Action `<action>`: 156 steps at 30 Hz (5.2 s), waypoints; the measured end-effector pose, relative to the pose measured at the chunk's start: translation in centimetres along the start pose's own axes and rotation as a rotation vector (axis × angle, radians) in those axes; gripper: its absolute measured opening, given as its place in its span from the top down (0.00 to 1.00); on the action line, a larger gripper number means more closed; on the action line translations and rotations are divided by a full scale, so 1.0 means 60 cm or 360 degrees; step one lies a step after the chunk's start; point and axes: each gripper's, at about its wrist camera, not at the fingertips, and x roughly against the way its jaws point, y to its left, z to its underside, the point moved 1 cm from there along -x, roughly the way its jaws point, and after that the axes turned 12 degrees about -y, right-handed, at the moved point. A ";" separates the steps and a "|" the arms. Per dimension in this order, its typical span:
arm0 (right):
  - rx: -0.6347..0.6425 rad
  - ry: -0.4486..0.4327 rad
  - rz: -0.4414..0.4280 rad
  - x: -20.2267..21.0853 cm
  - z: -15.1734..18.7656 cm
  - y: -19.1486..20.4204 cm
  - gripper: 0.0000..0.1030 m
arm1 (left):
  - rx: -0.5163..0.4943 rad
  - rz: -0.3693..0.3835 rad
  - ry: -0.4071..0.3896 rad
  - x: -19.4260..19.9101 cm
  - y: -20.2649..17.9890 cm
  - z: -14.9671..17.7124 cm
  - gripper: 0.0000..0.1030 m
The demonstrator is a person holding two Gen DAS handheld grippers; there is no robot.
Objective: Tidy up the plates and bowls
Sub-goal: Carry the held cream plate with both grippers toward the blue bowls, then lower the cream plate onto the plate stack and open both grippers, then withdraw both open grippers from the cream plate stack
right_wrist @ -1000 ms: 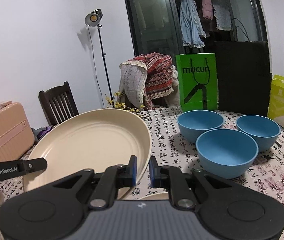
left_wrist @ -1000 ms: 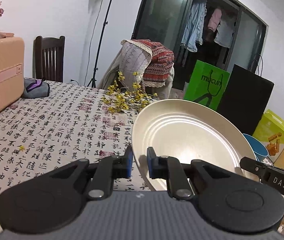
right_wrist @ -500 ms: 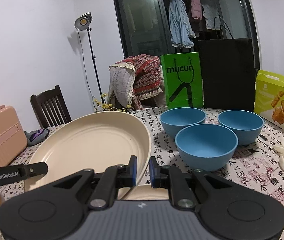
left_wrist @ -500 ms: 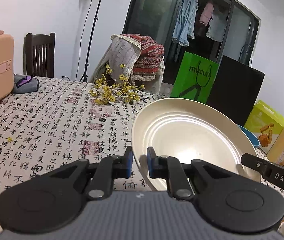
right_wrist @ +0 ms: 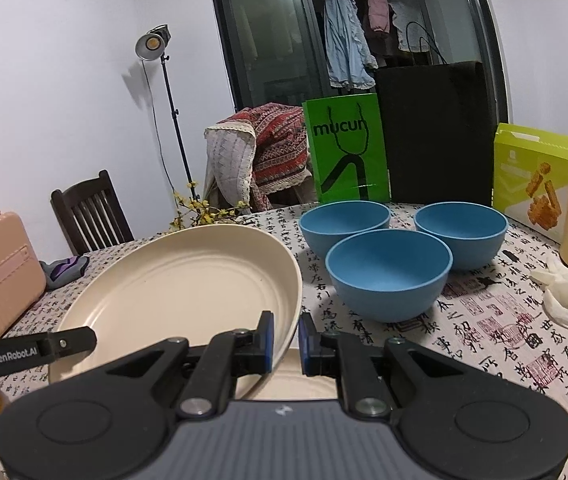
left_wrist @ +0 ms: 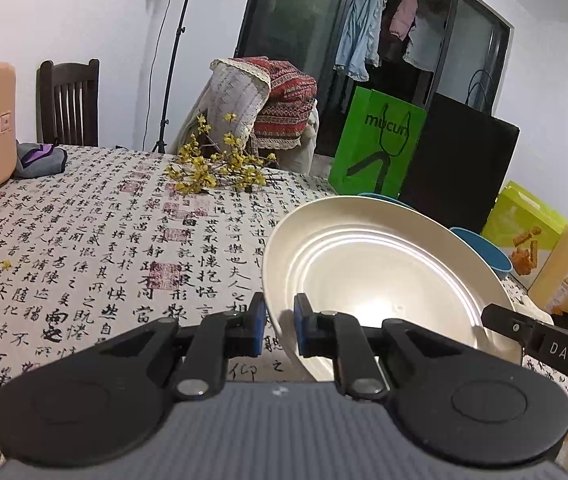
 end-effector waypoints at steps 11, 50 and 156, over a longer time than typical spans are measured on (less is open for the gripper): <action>-0.0056 0.0029 0.0035 0.004 0.026 -0.037 0.88 | -0.0036 0.0033 0.0052 -0.012 -0.020 0.029 0.86; 0.0048 0.0084 0.0173 0.024 0.116 -0.070 0.88 | -0.0258 0.0081 0.0129 -0.003 -0.063 0.120 0.84; -0.0048 -0.0365 0.0265 -0.031 0.113 -0.164 0.00 | 0.0013 0.0068 -0.0307 -0.024 0.101 0.098 0.00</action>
